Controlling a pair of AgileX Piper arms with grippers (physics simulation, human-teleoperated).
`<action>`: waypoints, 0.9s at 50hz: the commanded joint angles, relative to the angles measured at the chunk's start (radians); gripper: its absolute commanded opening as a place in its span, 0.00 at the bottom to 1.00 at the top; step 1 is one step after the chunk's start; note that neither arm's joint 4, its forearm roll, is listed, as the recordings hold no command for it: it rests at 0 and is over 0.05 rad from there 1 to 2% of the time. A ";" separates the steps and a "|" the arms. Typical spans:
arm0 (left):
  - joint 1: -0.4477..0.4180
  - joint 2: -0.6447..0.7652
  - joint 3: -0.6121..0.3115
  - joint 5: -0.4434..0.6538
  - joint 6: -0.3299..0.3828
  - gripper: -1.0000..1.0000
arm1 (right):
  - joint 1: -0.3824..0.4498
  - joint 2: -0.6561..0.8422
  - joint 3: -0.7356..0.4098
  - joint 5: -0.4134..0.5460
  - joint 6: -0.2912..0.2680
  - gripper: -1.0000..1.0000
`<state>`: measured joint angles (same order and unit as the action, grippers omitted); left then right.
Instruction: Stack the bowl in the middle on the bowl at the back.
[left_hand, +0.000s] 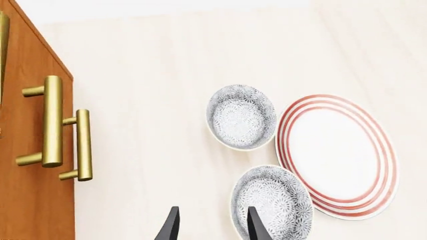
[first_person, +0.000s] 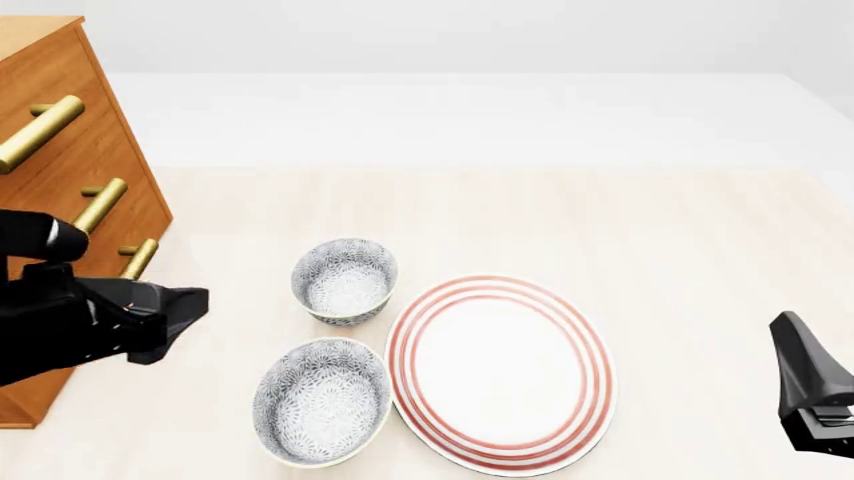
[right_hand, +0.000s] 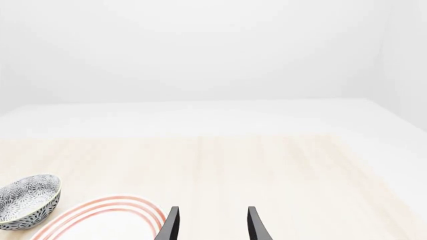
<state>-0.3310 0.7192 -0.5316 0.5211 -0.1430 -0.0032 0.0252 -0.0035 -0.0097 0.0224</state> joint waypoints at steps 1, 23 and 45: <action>-0.062 0.097 0.039 0.029 -0.100 1.00 | 0.000 0.005 0.000 -0.005 0.001 1.00; -0.214 0.107 0.202 -0.117 -0.386 1.00 | 0.000 0.010 0.000 -0.007 -0.003 1.00; -0.303 0.245 0.331 -0.381 -0.519 1.00 | -0.002 0.009 0.001 -0.003 -0.002 1.00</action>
<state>-0.5983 0.8977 -0.2491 0.2526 -0.6055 -0.0047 0.0325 -0.0029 -0.0125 0.0194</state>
